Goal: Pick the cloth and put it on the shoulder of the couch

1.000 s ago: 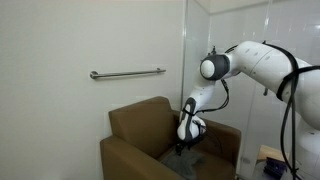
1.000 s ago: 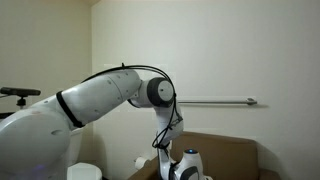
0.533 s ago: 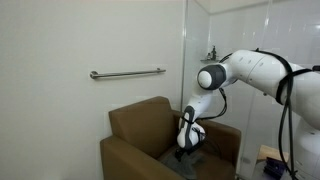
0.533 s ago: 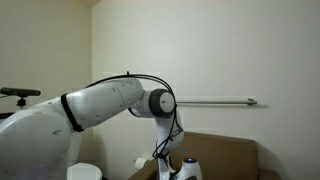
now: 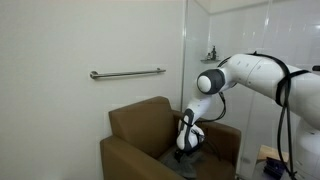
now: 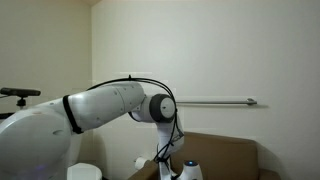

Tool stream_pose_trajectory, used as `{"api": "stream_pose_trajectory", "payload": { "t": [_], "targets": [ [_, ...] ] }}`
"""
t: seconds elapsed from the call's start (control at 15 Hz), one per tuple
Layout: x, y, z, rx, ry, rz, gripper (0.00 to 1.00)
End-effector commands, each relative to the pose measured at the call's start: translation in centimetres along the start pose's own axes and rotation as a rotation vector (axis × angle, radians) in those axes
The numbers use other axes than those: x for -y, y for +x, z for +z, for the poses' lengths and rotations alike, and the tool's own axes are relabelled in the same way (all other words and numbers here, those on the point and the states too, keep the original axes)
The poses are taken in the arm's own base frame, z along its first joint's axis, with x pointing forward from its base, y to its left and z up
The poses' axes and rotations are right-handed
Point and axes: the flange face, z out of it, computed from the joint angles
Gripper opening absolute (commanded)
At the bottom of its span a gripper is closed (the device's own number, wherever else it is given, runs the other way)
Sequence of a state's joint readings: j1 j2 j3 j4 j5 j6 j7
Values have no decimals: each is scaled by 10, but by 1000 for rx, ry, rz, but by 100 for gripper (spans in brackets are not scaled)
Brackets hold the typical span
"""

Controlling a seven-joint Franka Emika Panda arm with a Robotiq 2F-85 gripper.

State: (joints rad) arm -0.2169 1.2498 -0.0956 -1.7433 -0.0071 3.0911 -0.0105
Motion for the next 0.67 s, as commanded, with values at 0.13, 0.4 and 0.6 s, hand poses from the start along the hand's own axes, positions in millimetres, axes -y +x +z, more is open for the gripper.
{"api": "stream_pose_trajectory", "payload": {
  "t": [0.13, 0.4, 0.6],
  "targets": [
    [-4, 2, 5, -10, -2, 24, 53],
    [-3, 2, 4, -10, -2, 19, 28],
    [-2, 1, 3, -10, -7, 16, 10]
  ]
}}
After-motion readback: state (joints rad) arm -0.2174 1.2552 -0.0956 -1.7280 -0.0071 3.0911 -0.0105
